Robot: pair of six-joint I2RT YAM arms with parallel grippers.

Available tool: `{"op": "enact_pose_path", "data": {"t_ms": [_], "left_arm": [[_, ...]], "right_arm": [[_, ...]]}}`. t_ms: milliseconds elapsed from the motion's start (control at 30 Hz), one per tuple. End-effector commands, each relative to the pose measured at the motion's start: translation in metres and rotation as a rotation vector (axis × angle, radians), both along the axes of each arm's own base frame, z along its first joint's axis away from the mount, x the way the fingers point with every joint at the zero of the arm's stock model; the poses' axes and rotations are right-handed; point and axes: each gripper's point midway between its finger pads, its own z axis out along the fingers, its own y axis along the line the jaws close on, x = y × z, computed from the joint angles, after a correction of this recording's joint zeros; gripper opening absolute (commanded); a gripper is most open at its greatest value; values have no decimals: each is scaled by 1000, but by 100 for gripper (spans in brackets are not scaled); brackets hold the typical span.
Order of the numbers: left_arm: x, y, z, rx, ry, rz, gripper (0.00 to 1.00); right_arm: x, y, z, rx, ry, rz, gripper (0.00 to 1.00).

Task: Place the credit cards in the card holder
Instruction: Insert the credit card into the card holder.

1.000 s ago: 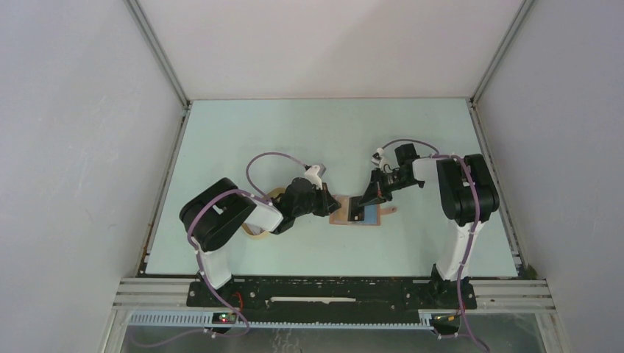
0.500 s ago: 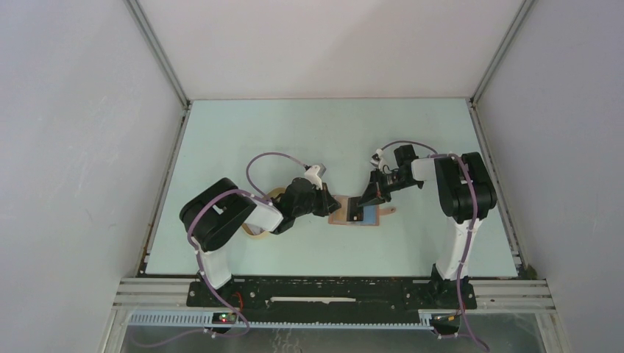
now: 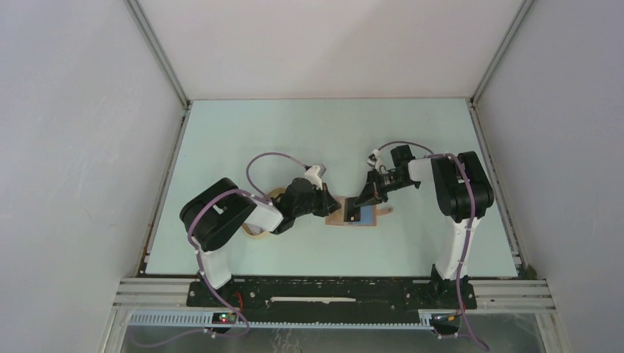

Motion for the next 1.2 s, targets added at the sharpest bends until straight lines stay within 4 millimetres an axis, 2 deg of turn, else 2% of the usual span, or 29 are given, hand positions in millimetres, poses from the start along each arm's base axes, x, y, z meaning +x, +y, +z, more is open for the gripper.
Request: {"op": "enact_pose_path", "data": {"t_ms": [0, 100, 333, 467, 533, 667, 767, 1067, 1167], "left_arm": [[0, -5, 4, -14, -12, -18, 0], [0, -7, 10, -27, -19, -23, 4], [-9, 0, 27, -60, -13, -3, 27], [-15, 10, 23, 32, -12, 43, 42], [-18, 16, 21, 90, -13, 74, 45], [-18, 30, 10, 166, 8, 152, 45], [-19, 36, 3, 185, 27, 182, 38], [-20, 39, -2, 207, 49, 194, 25], [-21, 40, -4, 211, 56, 193, 24]], "right_arm": [[5, 7, -6, -15, -17, 12, 0], [6, 6, -10, -48, -27, 17, 1], [7, 6, -11, -74, -47, 28, 3], [5, 9, -10, -83, -58, 44, 5], [5, 10, -10, -89, -65, 52, 7], [6, 9, -8, -105, -87, 62, 10], [7, 8, -6, -121, -108, 66, 13], [10, 5, 1, -162, -174, 92, 22], [9, 5, 1, -183, -190, 108, 25]]}}
